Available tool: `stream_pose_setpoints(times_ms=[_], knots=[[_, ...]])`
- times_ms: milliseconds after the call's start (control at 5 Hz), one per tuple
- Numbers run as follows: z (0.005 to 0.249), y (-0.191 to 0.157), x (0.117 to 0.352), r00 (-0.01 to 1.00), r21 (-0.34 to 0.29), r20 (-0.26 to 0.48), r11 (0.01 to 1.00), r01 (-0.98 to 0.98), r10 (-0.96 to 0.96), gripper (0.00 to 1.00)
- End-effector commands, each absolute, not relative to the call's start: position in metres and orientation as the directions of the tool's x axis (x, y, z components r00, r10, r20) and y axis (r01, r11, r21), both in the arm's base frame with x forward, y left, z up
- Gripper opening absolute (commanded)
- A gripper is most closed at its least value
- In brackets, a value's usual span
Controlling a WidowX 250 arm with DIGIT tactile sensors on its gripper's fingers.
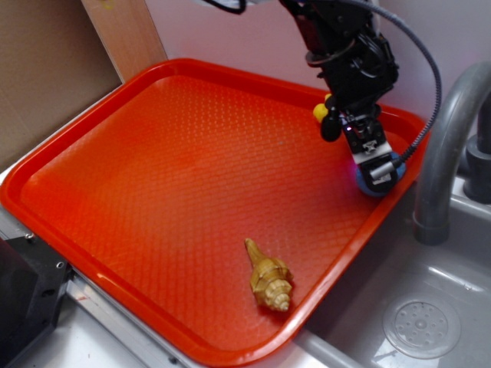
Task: Grab the blue ball.
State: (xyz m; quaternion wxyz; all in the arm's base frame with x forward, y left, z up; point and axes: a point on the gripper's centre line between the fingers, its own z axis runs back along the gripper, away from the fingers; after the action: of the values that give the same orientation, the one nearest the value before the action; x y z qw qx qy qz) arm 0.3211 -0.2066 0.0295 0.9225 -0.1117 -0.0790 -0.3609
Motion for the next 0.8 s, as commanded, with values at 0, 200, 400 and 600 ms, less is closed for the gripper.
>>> stream_pose_setpoints(times_ms=[0, 200, 400, 600], knots=[[0.078, -0.202, 0.299, 0.736, -0.134, 0.279, 0.734, 0.666, -0.617, 0.0], [0.121, -0.164, 0.276, 0.781, -0.147, 0.297, 0.782, 0.606, -0.549, 0.0], [0.145, -0.134, 0.257, 0.802, -0.164, 0.345, 0.81, 0.562, -0.487, 0.0], [0.16, -0.117, 0.244, 0.799, -0.147, 0.376, 0.821, 0.552, -0.47, 0.0]])
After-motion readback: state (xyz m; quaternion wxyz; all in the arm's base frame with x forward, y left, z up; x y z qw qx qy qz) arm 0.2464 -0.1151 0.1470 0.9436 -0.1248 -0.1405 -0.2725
